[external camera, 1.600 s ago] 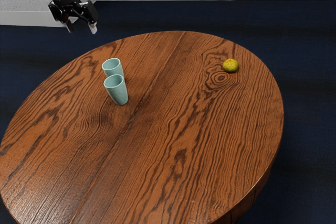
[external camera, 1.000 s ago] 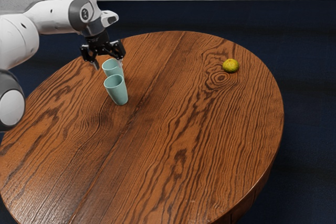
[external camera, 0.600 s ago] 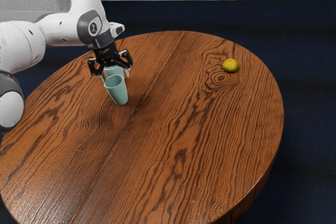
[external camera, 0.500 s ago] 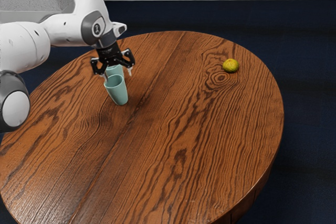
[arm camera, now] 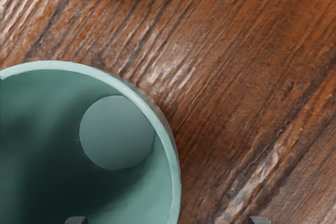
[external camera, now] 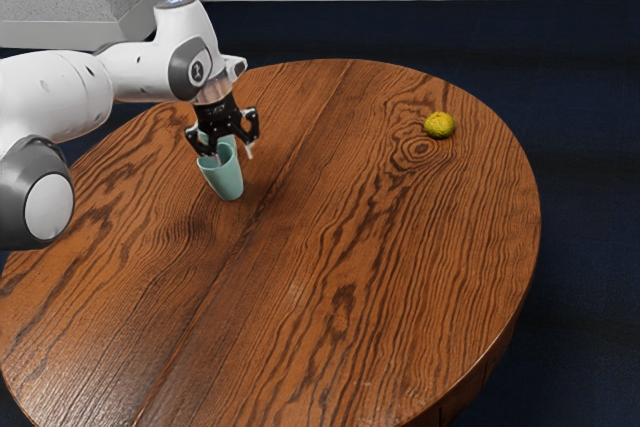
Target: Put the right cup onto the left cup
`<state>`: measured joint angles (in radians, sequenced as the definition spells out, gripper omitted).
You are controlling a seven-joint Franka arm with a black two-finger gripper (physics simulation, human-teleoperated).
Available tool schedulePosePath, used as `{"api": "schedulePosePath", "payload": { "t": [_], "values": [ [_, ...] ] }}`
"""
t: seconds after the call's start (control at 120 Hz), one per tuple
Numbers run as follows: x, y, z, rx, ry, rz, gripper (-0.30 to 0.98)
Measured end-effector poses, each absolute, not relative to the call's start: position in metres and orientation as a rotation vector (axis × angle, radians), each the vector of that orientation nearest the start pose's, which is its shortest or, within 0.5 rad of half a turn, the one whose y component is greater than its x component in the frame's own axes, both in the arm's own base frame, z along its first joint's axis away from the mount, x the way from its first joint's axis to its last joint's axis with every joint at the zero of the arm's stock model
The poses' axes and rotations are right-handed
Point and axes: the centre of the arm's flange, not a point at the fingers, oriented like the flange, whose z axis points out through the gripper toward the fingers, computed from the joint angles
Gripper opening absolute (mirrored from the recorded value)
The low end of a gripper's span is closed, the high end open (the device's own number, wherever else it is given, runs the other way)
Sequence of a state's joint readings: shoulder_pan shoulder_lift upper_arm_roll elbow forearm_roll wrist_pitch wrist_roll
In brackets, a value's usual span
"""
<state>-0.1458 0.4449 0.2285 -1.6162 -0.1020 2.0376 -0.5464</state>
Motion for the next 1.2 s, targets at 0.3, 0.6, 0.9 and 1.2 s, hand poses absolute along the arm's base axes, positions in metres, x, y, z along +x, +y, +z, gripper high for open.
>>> {"api": "schedulePosePath", "payload": {
  "t": [0.3, 0.6, 0.9, 1.2],
  "values": [
    [0.672, 0.033, 0.357, -2.934, -1.067, 0.039, 0.08],
    [0.672, 0.038, 0.342, -2.902, -1.110, 0.068, 0.04],
    [0.674, 0.041, 0.340, -2.886, -1.135, 0.056, -0.04],
    [0.673, 0.047, 0.389, -2.885, -1.139, -0.008, -0.08]
  ]
}}
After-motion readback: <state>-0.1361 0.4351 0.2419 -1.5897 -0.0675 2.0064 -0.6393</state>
